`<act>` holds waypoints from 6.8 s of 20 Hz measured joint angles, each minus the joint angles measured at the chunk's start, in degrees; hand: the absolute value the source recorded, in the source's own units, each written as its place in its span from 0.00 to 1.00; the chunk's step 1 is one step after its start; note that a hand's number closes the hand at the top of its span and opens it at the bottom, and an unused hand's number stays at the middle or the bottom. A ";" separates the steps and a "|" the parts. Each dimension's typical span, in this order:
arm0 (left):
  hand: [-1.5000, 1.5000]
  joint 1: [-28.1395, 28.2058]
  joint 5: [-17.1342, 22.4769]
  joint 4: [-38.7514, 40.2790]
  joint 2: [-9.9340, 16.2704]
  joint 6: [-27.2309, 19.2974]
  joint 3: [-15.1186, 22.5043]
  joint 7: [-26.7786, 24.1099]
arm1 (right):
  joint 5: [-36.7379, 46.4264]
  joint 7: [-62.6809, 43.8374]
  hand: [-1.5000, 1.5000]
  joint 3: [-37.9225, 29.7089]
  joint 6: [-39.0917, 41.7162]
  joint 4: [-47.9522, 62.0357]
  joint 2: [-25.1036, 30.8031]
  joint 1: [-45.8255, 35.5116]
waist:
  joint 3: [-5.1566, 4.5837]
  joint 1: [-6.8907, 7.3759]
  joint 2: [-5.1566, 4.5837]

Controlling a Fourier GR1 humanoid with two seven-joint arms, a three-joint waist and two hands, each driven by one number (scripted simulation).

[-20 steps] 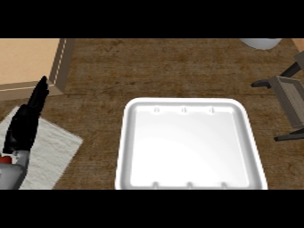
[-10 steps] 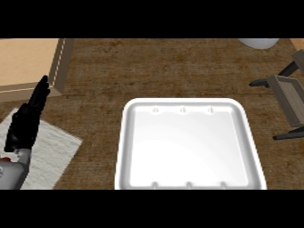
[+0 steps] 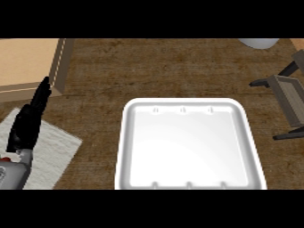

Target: Pick the can from the tray and place it in the tiered basket

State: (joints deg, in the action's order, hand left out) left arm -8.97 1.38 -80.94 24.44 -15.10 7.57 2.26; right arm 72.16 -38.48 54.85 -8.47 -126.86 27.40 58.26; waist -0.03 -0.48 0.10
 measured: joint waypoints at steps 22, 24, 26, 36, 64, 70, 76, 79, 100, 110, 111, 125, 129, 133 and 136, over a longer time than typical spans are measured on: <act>0.50 0.28 -3.57 -1.63 -2.69 4.06 -4.34 1.61 | -8.41 -8.97 0.00 3.35 -3.05 12.73 -2.59 -13.55 | 0.03 0.32 -0.07; 0.50 0.91 -3.91 -1.65 -2.90 4.49 -4.74 0.77 | -9.55 -8.76 0.00 3.42 -3.91 15.35 -3.31 -15.05 | 0.03 0.33 -0.06; 0.50 0.94 -4.43 -1.70 -3.37 4.57 -4.95 0.76 | -11.22 -8.87 0.00 3.26 -3.62 17.34 -4.59 -17.03 | 0.03 0.35 -0.07; 0.50 1.26 -5.94 -4.26 -4.49 5.71 -5.73 2.65 | -15.56 -7.31 1.00 5.99 -0.85 24.05 -5.23 -22.90 | -0.05 0.53 -0.05; 0.50 -0.38 -7.91 -2.98 -6.04 7.87 -7.09 2.13 | -4.66 -13.01 1.00 0.04 8.58 -7.68 -3.22 -40.71 | -0.33 2.11 -0.33; 0.50 -0.52 -8.03 -2.60 -6.10 8.06 -6.96 2.00 | -2.91 -14.78 1.00 -9.05 9.67 -10.16 -10.50 -53.50 | -0.44 2.12 -0.40; 0.50 -0.60 -8.05 -2.15 -6.00 7.89 -7.43 1.88 | -2.33 -16.62 1.00 -20.09 18.18 -10.32 -12.41 -66.46 | -0.49 1.77 -0.31; 0.50 -0.68 -7.87 -2.21 -6.00 8.08 -7.52 1.89 | -2.63 -16.65 1.00 -24.69 22.45 -10.07 -14.06 -71.56 | -0.42 1.68 -0.25; 0.50 0.46 -7.99 -1.88 -6.86 7.79 -8.04 1.09 | -26.10 4.43 1.00 -70.61 51.54 19.34 7.96 -109.21 | -0.04 1.01 -0.23; 0.50 -0.75 -8.31 -1.88 -6.74 8.70 -8.92 2.04 | -29.22 24.01 1.00 -73.97 49.29 45.11 20.42 -114.33 | 0.02 1.22 -0.28; 0.50 -0.67 -8.46 -2.59 -6.82 8.79 -8.70 2.73 | -29.28 25.04 1.00 -73.92 48.80 47.29 20.58 -114.63 | 0.02 1.30 -0.27; 0.50 1.12 -9.50 -3.33 -7.88 9.07 -9.43 1.79 | -36.17 22.71 0.00 -81.44 49.40 59.75 17.95 -112.97 | 0.03 0.74 -0.07; 0.50 0.99 -9.74 -3.43 -8.08 9.24 -9.59 2.08 | -38.84 21.80 0.00 -84.94 46.90 60.34 17.66 -114.17 | 0.02 0.69 -0.04; 0.50 0.73 -10.02 -2.39 -8.48 9.33 -9.73 1.22 | -41.41 20.59 0.00 -88.36 45.12 60.93 19.39 -116.48 | 0.02 0.64 -0.06; 0.50 0.73 -10.16 -2.78 -8.37 9.56 -9.91 1.52 | -42.11 20.70 0.00 -90.33 43.85 63.31 22.88 -118.01 | 0.00 0.77 -0.10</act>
State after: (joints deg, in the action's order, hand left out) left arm -8.24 -8.78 -83.72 16.07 -5.54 -2.34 3.78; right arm 30.05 -17.78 -35.48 35.38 -63.56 50.29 -59.75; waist -0.03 0.29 0.00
